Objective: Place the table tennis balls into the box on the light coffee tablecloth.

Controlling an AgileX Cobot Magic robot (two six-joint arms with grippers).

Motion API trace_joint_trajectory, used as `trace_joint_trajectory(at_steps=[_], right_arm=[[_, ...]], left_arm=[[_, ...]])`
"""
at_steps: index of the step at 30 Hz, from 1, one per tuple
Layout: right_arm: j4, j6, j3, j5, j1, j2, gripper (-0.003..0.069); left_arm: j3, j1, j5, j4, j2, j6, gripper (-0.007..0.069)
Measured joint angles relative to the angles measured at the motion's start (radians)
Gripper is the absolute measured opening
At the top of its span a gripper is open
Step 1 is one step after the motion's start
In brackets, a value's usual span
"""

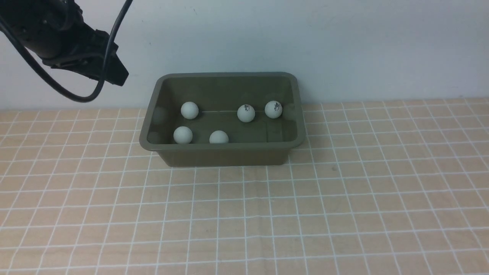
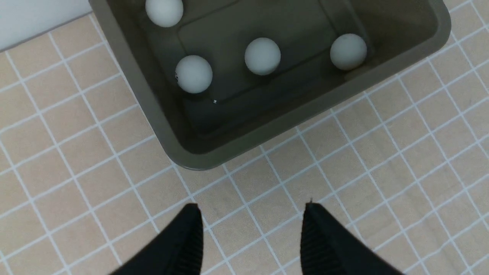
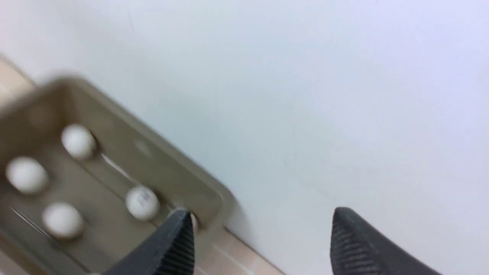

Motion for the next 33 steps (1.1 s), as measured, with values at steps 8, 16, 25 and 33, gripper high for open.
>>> trace_joint_trajectory(at_steps=[8,16,25,33], right_arm=[[0.177,-0.073,0.000,-0.012,0.000,-0.096,0.0430],[0.051,-0.051,0.000,0.054,-0.022,-0.196,0.0431],[-0.069,0.009,0.000,0.243,-0.084,-0.294,0.0423],[0.085,-0.056,0.158,0.253,-0.084,-0.343,0.0391]], left_arm=[[0.000,0.000,0.000,-0.039,0.000,0.012,0.0287],[0.000,0.000,0.000,-0.085,0.000,0.030,0.0287],[0.000,0.000,0.000,-0.117,0.000,0.051,0.0287],[0.000,0.000,0.000,-0.137,0.000,0.059,0.0287]])
